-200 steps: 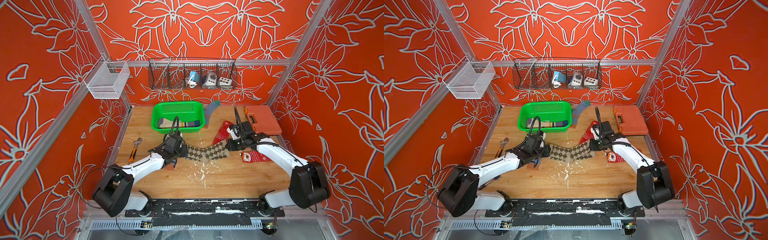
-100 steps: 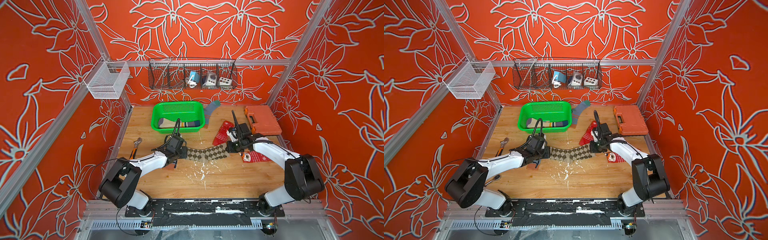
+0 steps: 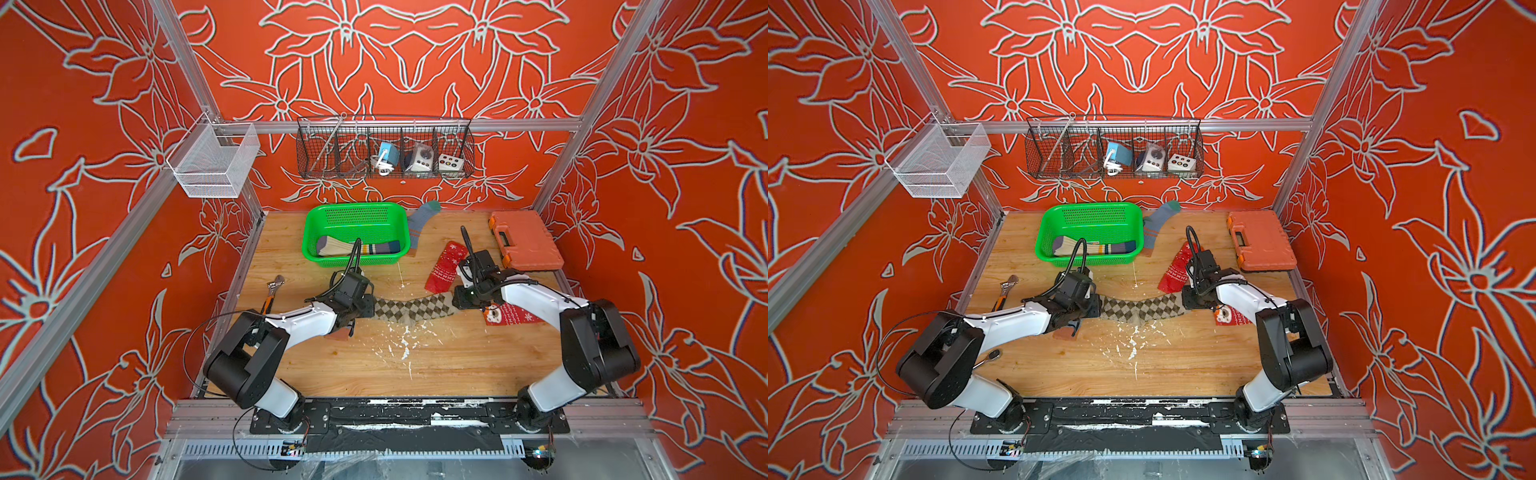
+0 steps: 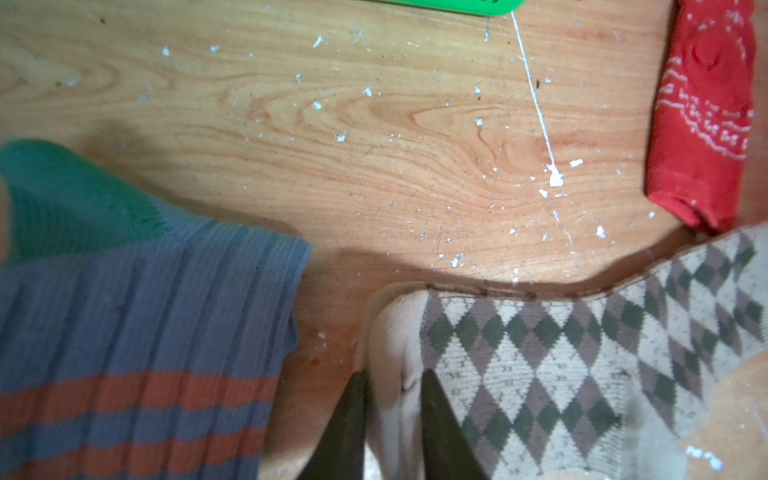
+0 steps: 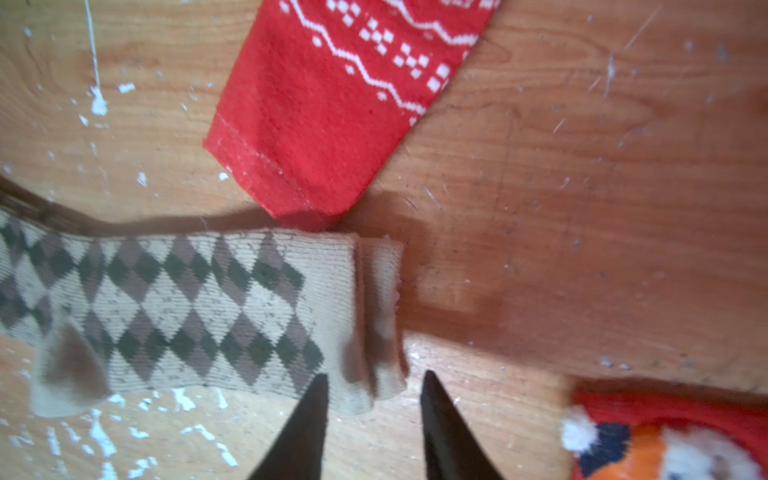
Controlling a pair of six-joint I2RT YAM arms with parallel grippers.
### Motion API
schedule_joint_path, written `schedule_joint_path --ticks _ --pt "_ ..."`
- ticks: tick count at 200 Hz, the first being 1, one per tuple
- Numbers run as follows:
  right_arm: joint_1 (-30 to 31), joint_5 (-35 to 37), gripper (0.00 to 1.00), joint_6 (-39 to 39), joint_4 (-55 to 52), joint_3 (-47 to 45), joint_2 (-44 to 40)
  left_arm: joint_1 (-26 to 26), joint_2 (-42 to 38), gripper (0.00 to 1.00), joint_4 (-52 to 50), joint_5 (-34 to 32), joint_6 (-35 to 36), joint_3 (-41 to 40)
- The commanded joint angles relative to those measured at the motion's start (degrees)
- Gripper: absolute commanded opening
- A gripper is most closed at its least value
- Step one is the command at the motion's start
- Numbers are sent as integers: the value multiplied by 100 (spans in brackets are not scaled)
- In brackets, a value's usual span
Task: Place the socks together as a pair
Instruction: Place the sock in the sock, then pick up a pair of socks from the center of the board.
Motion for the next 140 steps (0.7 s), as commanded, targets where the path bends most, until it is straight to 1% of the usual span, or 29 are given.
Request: schedule_joint_path --ticks 1,24,34,49,64,79,94,116,140 --pt "-22 188 53 -69 72 -111 -203 30 -245 32 57 -97 -14 -164" --pt "-38 121 63 -15 170 -240 -324 30 -450 41 180 -119 -52 -332" --pt "-57 39 65 12 223 -296 -301 30 -470 46 283 -44 -68 -416" --pt "-98 -119 65 41 268 -343 -205 30 -375 48 403 85 -94 -496" --pt "-161 -252 63 50 278 -368 -150 30 -245 48 452 173 -90 -507" --pt "-223 -353 54 74 333 -393 -149 30 -189 48 435 199 -80 -467" --pt "-319 -611 49 123 447 -452 -101 30 -198 47 452 217 -64 -455" --pt "-416 -1030 46 155 578 -461 90 35 -121 46 448 290 -39 -412" --pt "-442 -1173 46 172 624 -452 228 30 84 45 452 380 -62 -351"
